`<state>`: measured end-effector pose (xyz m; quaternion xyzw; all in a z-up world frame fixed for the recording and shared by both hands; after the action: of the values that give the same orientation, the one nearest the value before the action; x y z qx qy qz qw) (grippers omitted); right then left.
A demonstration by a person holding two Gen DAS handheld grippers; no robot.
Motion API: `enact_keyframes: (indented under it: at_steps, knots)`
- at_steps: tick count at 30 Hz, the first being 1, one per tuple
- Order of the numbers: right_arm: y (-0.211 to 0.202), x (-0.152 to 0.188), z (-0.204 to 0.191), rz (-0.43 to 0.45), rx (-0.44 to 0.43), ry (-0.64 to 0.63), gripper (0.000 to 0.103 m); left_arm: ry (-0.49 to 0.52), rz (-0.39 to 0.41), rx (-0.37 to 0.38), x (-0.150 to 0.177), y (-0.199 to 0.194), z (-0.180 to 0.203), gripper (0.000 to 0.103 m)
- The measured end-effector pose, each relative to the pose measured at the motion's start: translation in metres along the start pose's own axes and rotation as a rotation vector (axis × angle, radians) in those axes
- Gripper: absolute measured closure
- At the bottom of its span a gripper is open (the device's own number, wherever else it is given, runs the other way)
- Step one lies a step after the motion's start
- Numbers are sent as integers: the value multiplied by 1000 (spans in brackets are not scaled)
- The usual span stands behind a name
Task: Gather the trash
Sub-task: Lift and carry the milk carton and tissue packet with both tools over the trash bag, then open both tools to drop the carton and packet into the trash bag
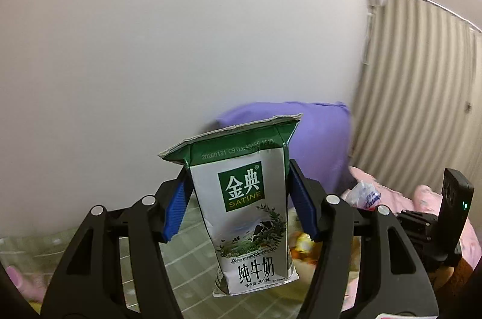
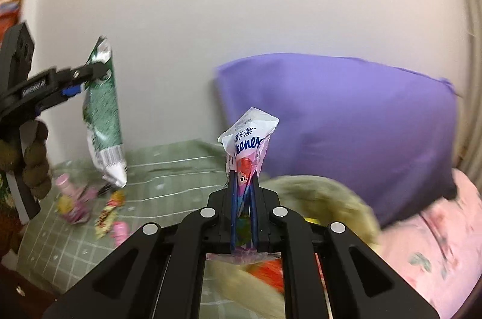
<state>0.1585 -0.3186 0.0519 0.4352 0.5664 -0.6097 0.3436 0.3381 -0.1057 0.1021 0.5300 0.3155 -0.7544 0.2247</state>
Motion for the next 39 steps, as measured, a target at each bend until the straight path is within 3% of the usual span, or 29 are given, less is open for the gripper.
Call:
enact_keyframes:
  at_steps: [7,13,16,18,22,25,29,35,38,39]
  knots:
    - [-30,19,70,7,148,144,94,83,-14,173,12,63,72,45]
    - [-29,33,105,-32,202,181,94,152,-54,229,45,123,110,45]
    - [-26,35,115,-47,196,180,94,182,-165,231,74,165,122,45]
    - [-17,37,119,-67,177,167,94,173,-301,246,95,185,120,45]
    - [4,44,118,-110,116,157,94,119,-482,299,121,195,105,46]
    - [27,50,114,-152,55,146,94,73,-562,325,131,200,95,46]
    - [53,61,106,-213,19,116,94,92,-590,317,141,206,97,46]
    - [65,68,104,-247,11,103,93,10,-572,326,128,217,94,45]
    - [68,67,103,-254,24,90,88,-68,-586,361,119,224,92,34]
    - [68,67,102,-253,32,79,82,-78,-576,365,115,221,90,32]
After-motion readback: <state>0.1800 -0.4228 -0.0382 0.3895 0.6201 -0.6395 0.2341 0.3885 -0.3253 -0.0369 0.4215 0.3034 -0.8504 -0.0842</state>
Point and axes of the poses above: each gripper's, at about its wrist camera, not at the fingertips, and y roughly the way its jaws point, z to its right, x to its underside, the point moved 2 cm from there along y, roughly the way its jaws point
